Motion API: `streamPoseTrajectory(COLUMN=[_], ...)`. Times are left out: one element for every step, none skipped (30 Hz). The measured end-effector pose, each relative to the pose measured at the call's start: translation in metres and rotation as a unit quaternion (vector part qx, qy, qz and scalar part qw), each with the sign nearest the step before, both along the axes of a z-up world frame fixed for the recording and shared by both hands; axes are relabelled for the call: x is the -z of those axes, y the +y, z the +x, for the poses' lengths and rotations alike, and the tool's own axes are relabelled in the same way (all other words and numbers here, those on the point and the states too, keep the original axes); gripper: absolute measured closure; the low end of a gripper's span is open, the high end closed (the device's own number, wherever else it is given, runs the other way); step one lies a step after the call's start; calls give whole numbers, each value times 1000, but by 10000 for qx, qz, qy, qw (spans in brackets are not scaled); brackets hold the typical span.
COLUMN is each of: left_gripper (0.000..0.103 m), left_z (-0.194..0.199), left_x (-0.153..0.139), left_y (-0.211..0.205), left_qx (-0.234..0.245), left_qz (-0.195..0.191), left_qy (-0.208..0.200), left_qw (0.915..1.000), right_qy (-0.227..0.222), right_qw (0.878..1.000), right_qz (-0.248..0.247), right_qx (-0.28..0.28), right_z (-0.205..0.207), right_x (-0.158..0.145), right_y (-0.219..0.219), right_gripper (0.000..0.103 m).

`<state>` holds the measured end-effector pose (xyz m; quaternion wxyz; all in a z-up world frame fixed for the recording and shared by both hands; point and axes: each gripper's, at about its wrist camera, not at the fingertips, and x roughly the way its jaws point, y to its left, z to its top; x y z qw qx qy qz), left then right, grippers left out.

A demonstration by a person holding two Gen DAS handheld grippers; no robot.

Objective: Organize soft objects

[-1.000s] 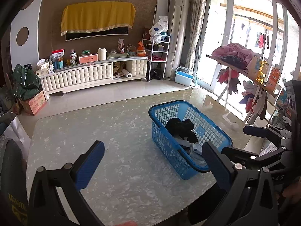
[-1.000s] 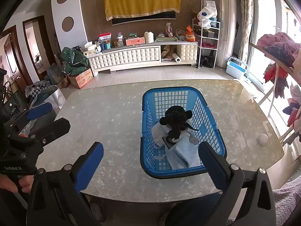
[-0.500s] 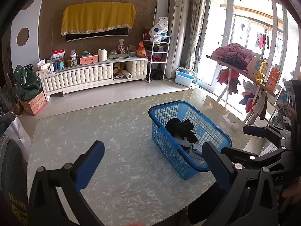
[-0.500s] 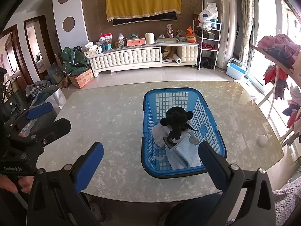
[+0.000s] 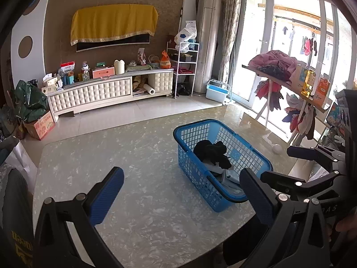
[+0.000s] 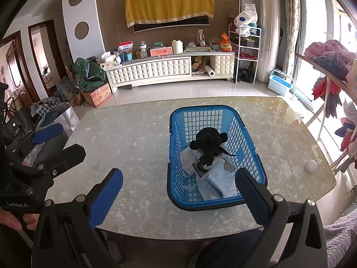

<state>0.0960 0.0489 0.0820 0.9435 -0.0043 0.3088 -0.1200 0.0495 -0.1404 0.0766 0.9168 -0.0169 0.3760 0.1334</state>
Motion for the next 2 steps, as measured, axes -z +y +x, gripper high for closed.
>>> streamPoseTrajectory(left_gripper=[0,0], left_z=[-1,-1], left_x=[0,0], left_y=[-1,-1], left_qx=[-1,-11], left_qz=[14,26], left_qy=[-11,-20], left_qw=[10000,10000], right_qy=[-6,-7], right_qw=[10000,10000], right_qz=[-4,-9], right_qx=[1,9], right_z=[0,0], right_x=[0,0], right_y=[0,0], right_gripper=[2,2])
